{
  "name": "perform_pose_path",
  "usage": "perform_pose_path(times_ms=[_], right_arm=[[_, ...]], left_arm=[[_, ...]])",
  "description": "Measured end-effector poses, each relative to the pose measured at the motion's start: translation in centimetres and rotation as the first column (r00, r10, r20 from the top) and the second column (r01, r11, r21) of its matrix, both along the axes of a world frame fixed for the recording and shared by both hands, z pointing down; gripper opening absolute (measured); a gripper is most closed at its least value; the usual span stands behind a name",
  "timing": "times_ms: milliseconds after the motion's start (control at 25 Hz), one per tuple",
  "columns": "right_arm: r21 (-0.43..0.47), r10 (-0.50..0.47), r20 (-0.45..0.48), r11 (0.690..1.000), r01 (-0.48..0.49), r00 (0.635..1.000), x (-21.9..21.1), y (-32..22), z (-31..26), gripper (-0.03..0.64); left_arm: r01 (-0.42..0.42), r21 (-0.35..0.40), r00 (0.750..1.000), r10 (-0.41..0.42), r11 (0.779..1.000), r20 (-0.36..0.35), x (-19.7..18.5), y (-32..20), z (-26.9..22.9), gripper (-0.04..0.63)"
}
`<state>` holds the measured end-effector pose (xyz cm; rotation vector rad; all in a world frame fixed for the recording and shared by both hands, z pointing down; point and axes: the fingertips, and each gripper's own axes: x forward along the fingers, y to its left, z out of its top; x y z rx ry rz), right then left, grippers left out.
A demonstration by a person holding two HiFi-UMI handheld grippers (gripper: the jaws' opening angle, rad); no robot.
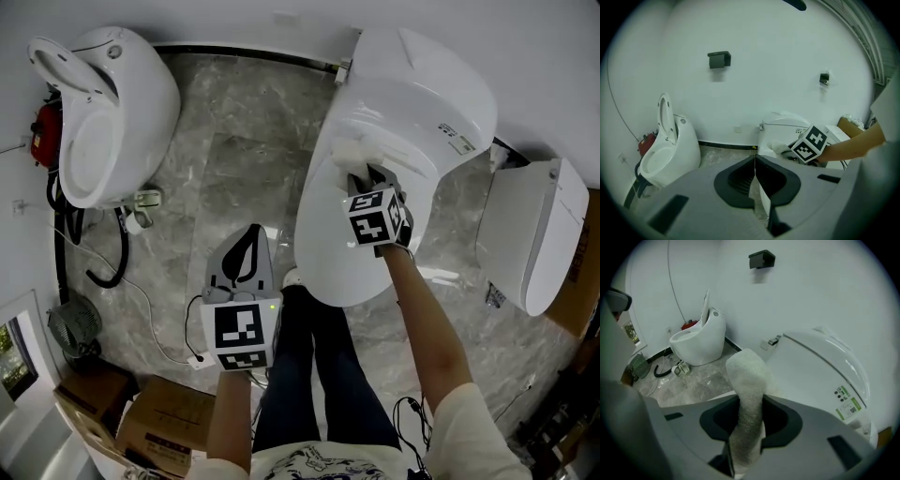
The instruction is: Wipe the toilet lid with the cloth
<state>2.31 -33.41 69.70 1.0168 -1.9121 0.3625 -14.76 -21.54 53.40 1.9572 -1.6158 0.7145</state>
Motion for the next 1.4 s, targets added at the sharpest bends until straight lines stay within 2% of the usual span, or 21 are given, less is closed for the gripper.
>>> perform_pose_path(times_ms=[280, 520, 640, 840, 1160, 1400], right_arm=[[-0.067, -0.091, -0.092, 0.994, 0.085, 0.992, -1.4, -0.3, 4.5, 0.115], [-0.119, -0.160, -0.194, 0.983, 0.138, 0.968, -1.8, -0.5, 6.9, 0.115], [-0.154, -0.178, -0.215, 0.977, 0.147, 0.960, -2.2, -0.8, 7.5, 0.115], [-0.181, -0.254, -0.247, 0.960, 0.213, 0.935, -2.4, -0.7, 8.0, 0.112], [-0.152, -0.248, -0.259, 0.965, 0.214, 0.934, -1.2, -0.2, 7.8, 0.112], [-0.153, -0.222, -0.270, 0.971, 0.186, 0.937, 1.8, 1.1, 8.0, 0.112]], left_arm=[[0.020, -0.034, 1.000, -0.020, 0.999, 0.002, -1.0, 1.4, 2.1, 0.009], [0.008, -0.055, 1.000, -0.008, 0.998, 0.003, -1.1, 1.9, 3.1, 0.009], [0.004, -0.068, 1.000, -0.004, 0.998, 0.004, -1.1, 2.3, 3.6, 0.009], [0.025, -0.079, 1.000, -0.026, 0.997, -0.013, -1.1, 2.7, 4.1, 0.009], [0.031, -0.077, 0.999, -0.032, 0.997, -0.010, -1.0, 2.7, 3.8, 0.009], [0.018, -0.071, 1.000, -0.019, 0.997, -0.012, -0.6, 2.5, 3.4, 0.009]])
